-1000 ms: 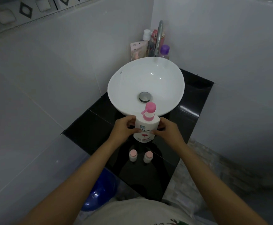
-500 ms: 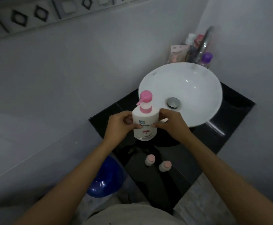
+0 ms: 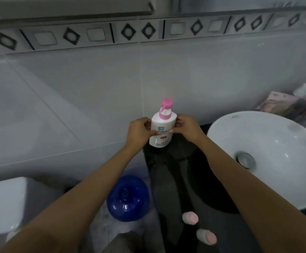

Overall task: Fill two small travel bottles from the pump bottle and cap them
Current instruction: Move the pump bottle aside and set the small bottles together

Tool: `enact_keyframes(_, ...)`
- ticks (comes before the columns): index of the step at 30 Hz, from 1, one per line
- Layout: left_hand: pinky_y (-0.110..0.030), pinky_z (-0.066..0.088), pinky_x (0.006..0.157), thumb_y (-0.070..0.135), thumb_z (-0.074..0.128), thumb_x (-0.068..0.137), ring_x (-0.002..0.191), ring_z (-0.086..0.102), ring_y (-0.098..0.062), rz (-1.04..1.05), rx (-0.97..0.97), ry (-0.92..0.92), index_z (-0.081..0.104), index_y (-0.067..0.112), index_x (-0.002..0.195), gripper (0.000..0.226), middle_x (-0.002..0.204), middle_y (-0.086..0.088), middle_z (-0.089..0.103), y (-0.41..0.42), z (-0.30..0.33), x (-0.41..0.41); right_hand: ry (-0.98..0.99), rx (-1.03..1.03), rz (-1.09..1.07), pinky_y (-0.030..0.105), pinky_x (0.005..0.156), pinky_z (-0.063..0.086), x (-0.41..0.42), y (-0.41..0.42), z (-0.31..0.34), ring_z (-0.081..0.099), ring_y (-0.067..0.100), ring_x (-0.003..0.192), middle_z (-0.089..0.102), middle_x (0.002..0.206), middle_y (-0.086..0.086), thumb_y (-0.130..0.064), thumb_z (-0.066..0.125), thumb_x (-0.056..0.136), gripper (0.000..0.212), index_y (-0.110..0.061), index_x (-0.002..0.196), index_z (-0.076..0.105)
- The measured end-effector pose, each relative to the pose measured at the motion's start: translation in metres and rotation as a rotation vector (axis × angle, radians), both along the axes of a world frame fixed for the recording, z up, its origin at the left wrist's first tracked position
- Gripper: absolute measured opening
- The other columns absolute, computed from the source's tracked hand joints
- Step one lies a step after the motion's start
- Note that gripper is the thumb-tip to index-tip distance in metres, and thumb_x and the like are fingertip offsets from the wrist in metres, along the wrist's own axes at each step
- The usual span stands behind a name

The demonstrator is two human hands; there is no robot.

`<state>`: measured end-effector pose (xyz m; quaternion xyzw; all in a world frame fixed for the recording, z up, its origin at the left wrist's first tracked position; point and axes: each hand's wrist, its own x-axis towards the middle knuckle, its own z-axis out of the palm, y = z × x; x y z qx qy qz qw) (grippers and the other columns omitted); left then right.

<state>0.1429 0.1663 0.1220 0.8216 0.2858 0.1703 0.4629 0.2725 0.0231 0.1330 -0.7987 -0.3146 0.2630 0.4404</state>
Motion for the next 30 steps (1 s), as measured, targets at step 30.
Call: enact_keyframes(30, -0.021, 0.052, 0.072, -0.005, 0.067, 0.077, 0.079, 0.063, -0.023, -0.055, -0.098, 0.005, 0.063, 0.004, 0.092, 0.018, 0.085, -0.013, 0.066, -0.035, -0.04, -0.033, 0.139, -0.037, -0.291, 0.038, 0.089, 0.053, -0.026, -0.051, -0.018, 0.065, 0.023, 0.095, 0.068, 0.106, 0.01, -0.015, 0.078, 0.074, 0.044, -0.012, 0.116, 0.061)
